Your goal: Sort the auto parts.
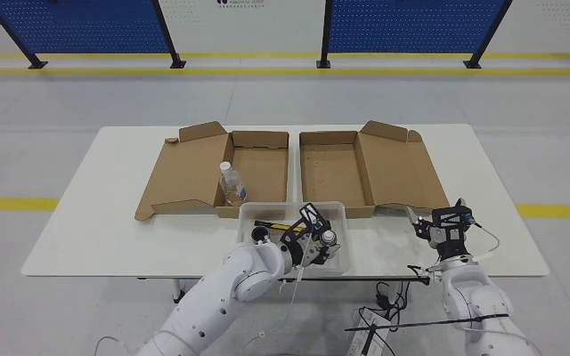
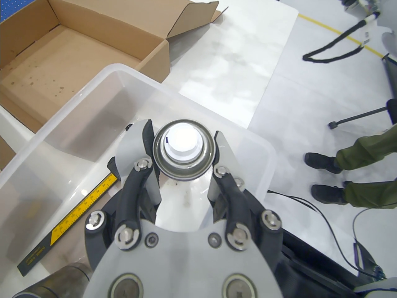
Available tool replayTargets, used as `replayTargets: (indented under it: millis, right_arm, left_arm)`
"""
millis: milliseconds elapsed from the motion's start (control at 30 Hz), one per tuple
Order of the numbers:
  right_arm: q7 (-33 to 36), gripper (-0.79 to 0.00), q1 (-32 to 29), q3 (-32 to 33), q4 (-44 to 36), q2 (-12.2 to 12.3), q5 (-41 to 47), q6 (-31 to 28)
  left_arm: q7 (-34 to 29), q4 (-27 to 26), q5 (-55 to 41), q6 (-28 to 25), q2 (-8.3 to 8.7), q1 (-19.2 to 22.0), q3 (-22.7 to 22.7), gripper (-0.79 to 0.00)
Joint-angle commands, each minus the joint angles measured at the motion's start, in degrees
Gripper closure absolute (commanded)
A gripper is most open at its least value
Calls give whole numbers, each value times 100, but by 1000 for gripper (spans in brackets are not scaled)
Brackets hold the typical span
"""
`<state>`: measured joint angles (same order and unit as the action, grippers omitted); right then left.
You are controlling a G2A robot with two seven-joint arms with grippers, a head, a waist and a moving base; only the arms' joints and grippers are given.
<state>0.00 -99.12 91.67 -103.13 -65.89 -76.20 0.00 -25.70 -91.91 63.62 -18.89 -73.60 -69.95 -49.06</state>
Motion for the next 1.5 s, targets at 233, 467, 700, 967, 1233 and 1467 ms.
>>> replayTargets:
  millis: [233, 467, 700, 967, 1233, 1467]
  right_arm:
    - [0, -785, 0, 0, 0, 0, 0, 0]
    - [0, -785, 0, 0, 0, 0, 0, 0]
    - [0, -785, 0, 0, 0, 0, 0, 0]
    - [0, -785, 0, 0, 0, 0, 0, 0]
    - [0, -785, 0, 0, 0, 0, 0, 0]
    - [0, -785, 0, 0, 0, 0, 0, 0]
  left_arm:
    - [17, -711, 151, -324, 158, -327, -488, 0]
    - [-149, -1313, -3, -538, 289, -684, -973, 0]
    - [-423, -1847, -454, -941, 425, -1053, -1518, 0]
    - [-785, -2202, -835, -1619, 603, -1416, -2201, 0]
    - [-1019, -2309, -886, -2025, 713, -1547, -2433, 0]
    - [-1006, -2231, -869, -2099, 755, -1499, -2358, 0]
